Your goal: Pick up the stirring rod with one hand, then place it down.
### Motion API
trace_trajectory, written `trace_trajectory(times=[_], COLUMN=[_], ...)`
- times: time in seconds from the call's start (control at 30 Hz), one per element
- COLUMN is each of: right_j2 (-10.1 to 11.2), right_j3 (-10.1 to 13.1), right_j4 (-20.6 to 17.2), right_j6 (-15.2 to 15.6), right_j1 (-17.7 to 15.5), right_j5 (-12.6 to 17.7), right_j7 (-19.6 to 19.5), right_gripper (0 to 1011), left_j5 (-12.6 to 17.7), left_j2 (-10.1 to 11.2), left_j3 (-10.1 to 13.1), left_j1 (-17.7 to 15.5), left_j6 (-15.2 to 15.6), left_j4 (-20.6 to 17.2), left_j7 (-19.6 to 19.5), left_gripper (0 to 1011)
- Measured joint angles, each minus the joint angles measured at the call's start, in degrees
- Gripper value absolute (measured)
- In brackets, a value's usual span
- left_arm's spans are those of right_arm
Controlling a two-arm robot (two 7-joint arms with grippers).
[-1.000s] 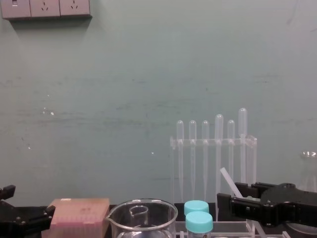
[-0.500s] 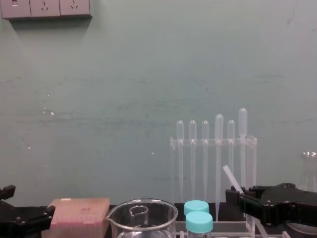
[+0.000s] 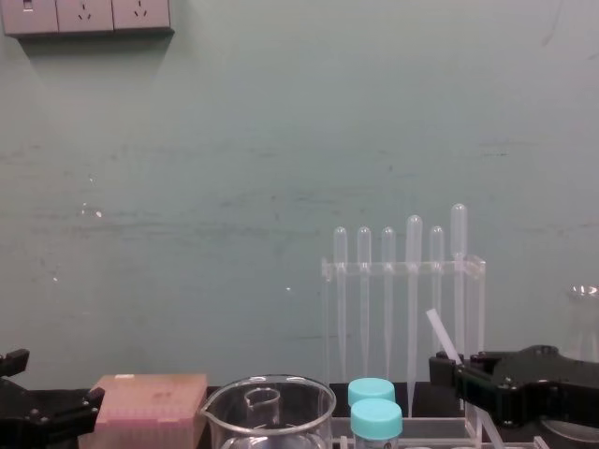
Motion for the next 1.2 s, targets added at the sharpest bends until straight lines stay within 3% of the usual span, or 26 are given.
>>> trace_trajectory(times=[0.13, 0.53, 0.77, 0.87, 0.97, 1.2], right_j2=[-0.29, -2.19, -5.96, -7.02, -7.66, -8.32], right_j3=[0.77, 4.91, 7.60, 8.11, 8.53, 9.37], right_j4=[-0.07, -2.37, 0.86, 2.97, 4.71, 6.33], right_j6=[-1.61, -12.88, -25.57, -28.84, -30.25, -29.40], right_j1=[-0.22, -0.36, -0.46, -0.45, -0.44, -0.81], right_j5=[-0.62, -4.09, -4.96, -4.19, -2.95, -1.80], right_j7=[-0.04, -1.22, -1.06, 0.48, 2.14, 3.36], right_gripper=[72, 72, 72, 72, 72, 72], left_j5=[0.00, 0.00, 0.00, 0.00, 0.00, 0.00], left_j2=[0.00, 0.00, 0.00, 0.00, 0.00, 0.00], left_j3=[0.00, 0.00, 0.00, 0.00, 0.00, 0.00], left_j1=[0.00, 0.00, 0.00, 0.00, 0.00, 0.00], left_j6=[0.00, 0.00, 0.00, 0.00, 0.00, 0.00], left_j4=[0.00, 0.00, 0.00, 0.00, 0.00, 0.00], left_j7=[0.00, 0.00, 0.00, 0.00, 0.00, 0.00], left_gripper=[1000, 1000, 1000, 1000, 1000, 1000])
